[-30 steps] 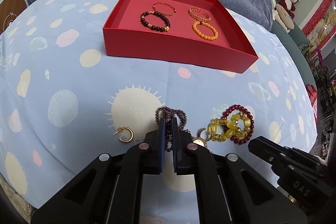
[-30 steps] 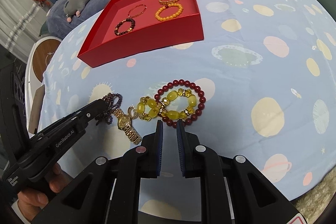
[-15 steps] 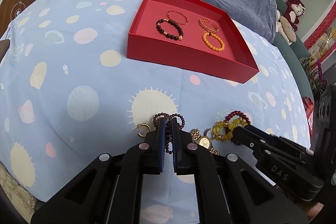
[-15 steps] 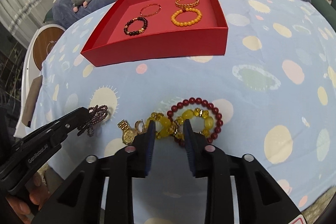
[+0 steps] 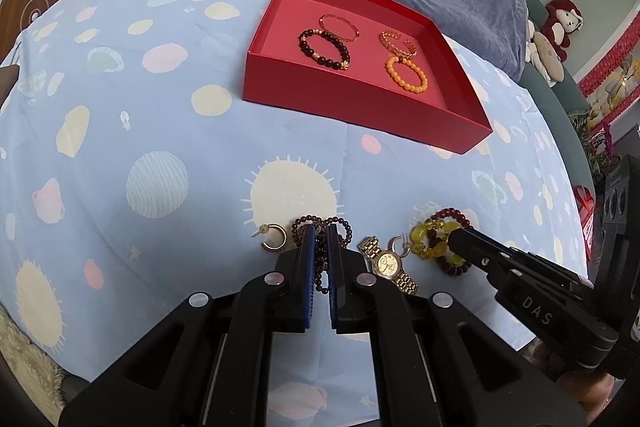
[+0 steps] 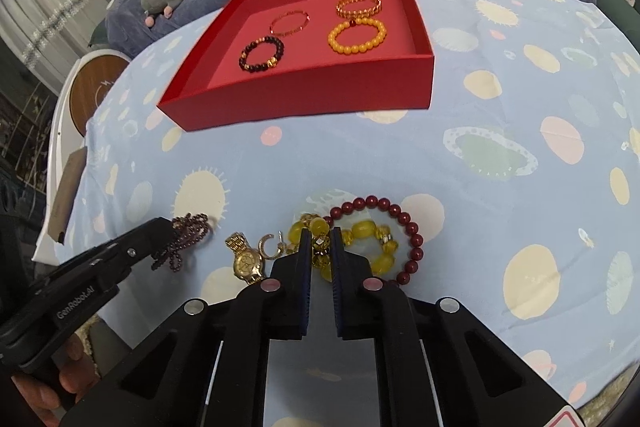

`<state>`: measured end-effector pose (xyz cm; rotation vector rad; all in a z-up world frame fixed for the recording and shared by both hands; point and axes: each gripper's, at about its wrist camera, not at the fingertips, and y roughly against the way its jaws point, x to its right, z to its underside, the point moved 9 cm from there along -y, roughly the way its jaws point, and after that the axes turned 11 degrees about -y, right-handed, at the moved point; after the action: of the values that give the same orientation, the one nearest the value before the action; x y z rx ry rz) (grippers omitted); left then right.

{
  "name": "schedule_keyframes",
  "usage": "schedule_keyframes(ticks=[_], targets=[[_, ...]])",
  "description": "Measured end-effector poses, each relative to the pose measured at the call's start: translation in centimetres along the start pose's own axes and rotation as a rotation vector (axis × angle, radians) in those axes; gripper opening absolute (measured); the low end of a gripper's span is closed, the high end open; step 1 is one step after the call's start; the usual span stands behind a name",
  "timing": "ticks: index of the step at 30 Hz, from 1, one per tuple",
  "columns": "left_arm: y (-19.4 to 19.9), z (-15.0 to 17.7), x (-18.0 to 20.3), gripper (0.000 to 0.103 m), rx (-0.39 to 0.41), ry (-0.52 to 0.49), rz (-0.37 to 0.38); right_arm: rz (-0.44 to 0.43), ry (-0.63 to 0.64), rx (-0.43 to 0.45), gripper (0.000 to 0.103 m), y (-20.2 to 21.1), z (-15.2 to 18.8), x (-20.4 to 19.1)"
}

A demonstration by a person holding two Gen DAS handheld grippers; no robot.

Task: Organize jewelry
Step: 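Grasp the purple bead bracelet with the left tool while the right tool grasps the yellow-red bracelet, then lower both bracelets into the red box and open both tools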

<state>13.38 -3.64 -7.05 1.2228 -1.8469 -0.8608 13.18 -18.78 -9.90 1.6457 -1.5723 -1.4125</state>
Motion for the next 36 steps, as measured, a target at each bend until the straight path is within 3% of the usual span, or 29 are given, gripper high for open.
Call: schedule_keyframes(ticks=[9,19,27,34,35,36], targets=[[1.8,-2.2,0.6,0.005,0.041,-0.007,0.022,-0.070,-0.052,0.096,0.009,4.5,-3.2,-0.7],[4.1,-9.4,0.8,0.005,0.136,-0.039,0.034,-0.130,-0.057,0.197,0.009,7.9,-10.6,-2.5],[1.3,-15.0,1.1,0.005,0.148,-0.076,0.033,-0.136,-0.029,0.188,0.009,4.2,-14.7,-5.1],[-3.3,-15.0,0.3,0.007,0.067,-0.049,0.005,-0.086,-0.052,0.086,0.009,-1.4,-14.0,-4.0],[-3.7,-14.7,-0.1,0.009,0.060,-0.039,-0.001,-0.067,-0.053,0.077,0.010,-1.9,-13.8,-3.5],[-3.9,-14.5,-0.3,0.022,0.051,-0.030,-0.003,-0.047,-0.054,0.080,0.011,-2.0,-13.6,-3.0]])
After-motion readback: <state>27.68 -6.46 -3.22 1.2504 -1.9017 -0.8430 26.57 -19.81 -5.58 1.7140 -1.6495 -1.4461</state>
